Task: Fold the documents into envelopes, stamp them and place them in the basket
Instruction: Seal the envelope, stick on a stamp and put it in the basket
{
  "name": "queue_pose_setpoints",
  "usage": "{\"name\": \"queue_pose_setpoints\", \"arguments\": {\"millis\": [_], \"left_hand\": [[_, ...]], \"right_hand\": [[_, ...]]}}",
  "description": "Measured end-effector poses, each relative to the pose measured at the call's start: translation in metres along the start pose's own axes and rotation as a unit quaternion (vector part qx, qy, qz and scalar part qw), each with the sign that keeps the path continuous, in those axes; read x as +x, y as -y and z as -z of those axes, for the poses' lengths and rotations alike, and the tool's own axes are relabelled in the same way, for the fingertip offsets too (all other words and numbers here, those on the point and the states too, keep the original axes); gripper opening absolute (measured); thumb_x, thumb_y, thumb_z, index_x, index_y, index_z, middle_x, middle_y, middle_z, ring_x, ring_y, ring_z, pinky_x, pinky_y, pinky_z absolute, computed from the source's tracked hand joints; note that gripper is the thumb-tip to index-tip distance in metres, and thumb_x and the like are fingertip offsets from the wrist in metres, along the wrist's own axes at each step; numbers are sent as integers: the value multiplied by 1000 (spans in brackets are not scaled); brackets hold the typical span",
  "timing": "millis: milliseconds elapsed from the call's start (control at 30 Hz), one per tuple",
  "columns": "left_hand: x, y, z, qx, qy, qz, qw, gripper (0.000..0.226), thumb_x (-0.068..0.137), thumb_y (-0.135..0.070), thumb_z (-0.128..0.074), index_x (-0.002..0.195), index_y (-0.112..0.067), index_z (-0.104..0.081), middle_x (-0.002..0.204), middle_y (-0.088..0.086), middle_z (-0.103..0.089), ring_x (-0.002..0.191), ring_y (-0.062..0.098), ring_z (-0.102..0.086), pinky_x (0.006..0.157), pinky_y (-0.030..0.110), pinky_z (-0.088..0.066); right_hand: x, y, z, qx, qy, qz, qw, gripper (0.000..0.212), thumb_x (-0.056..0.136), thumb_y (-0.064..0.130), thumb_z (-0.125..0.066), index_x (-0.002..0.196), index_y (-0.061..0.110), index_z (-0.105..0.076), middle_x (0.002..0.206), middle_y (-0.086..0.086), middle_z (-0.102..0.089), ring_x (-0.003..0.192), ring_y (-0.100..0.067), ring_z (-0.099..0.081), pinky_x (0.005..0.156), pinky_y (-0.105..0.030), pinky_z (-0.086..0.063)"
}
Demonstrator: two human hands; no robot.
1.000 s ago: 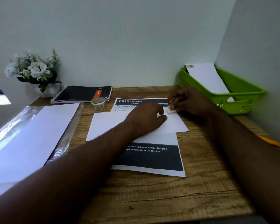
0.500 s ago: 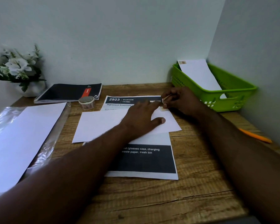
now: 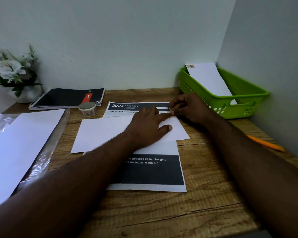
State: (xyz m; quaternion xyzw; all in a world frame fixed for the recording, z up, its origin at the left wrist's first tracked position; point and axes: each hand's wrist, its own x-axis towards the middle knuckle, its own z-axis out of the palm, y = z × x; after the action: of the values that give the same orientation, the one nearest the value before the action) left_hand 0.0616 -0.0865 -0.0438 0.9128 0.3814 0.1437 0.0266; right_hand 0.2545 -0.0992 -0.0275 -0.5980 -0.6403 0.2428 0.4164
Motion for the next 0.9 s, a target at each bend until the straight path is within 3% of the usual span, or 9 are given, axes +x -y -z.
{"name": "queue_pose_setpoints", "arguments": {"millis": [100, 567, 767, 900], "left_hand": [[0, 0, 0, 2, 0, -3, 1000, 52, 95, -55, -35, 146, -45, -29, 124, 2, -44, 118, 22, -37, 97, 34, -29], [0, -3, 4, 5, 22, -3, 1000, 46, 97, -54, -34, 142, -43, -37, 130, 2, -42, 121, 23, -36, 100, 35, -28], [-1, -4, 6, 3, 30, 0, 1000, 46, 96, -54, -35, 141, -43, -39, 130, 2, -42, 120, 23, -36, 99, 35, -27], [0, -4, 6, 3, 36, 0, 999, 45, 97, -53, -35, 141, -44, -39, 131, 2, -42, 121, 24, -35, 100, 35, -27]], "right_hand": [[-2, 3, 0, 1, 2, 1, 1000, 19, 75, -4, -73, 84, 11, -68, 73, -5, -69, 64, -1, -65, 63, -13, -50], [-2, 1, -3, -48, -6, -2, 999, 21, 76, 4, -76, 90, 18, -68, 81, 0, -68, 78, -13, -65, 75, -28, -54], [-1, -1, -2, -49, -12, -5, 999, 22, 75, 5, -77, 94, 12, -70, 94, -5, -70, 89, -15, -65, 81, -29, -54], [3, -2, -6, -65, -22, -18, 997, 18, 79, 7, -74, 96, 7, -71, 94, -7, -69, 86, -15, -63, 77, -24, -52]]}}
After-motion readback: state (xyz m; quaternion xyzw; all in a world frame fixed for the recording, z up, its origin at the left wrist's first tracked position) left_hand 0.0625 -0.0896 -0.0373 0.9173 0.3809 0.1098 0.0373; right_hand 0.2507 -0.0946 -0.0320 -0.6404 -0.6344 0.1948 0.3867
